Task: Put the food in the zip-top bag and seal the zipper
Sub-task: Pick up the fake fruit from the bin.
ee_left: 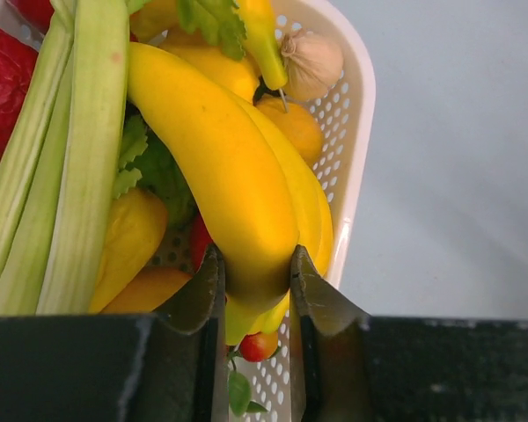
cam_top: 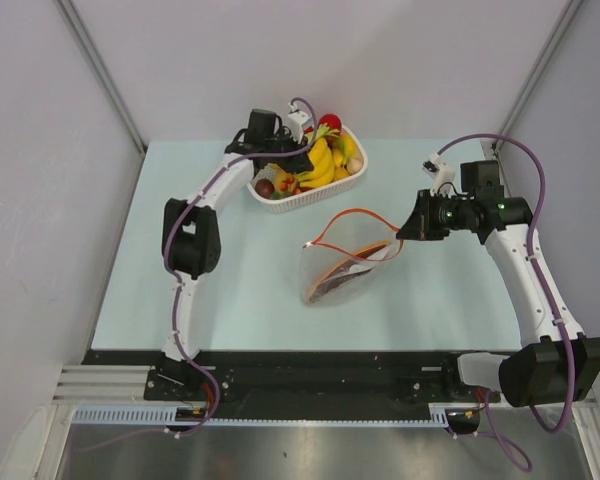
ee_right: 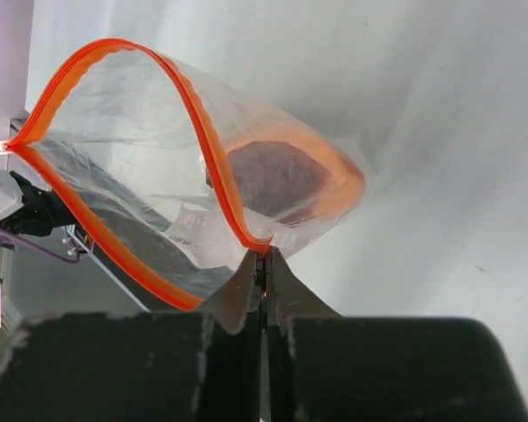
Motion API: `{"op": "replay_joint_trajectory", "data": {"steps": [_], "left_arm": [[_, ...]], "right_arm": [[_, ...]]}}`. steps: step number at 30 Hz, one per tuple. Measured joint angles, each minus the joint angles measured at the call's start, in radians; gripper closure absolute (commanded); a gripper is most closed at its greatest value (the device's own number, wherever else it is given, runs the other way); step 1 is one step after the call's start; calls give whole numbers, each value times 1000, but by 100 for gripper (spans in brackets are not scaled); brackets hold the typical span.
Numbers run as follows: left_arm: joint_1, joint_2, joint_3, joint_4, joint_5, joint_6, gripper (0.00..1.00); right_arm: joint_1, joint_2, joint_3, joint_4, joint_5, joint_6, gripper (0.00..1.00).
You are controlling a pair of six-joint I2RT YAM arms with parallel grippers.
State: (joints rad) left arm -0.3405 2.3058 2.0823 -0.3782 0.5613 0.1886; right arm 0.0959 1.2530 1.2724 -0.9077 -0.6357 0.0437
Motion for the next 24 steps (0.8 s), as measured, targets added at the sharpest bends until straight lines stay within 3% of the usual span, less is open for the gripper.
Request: {"op": "replay_joint_trajectory", "data": {"steps": [6, 16, 24], "left_arm": [[12, -47, -7, 1, 79, -56, 100], [16, -127, -9, 36, 270, -193, 100], [23, -450, -153, 50, 456, -169, 100]], "right_arm": [[0, 0, 0, 0, 0, 0, 100], [1, 0, 0, 2, -1, 8, 100], [8, 0, 0, 35, -31, 39, 100]]}}
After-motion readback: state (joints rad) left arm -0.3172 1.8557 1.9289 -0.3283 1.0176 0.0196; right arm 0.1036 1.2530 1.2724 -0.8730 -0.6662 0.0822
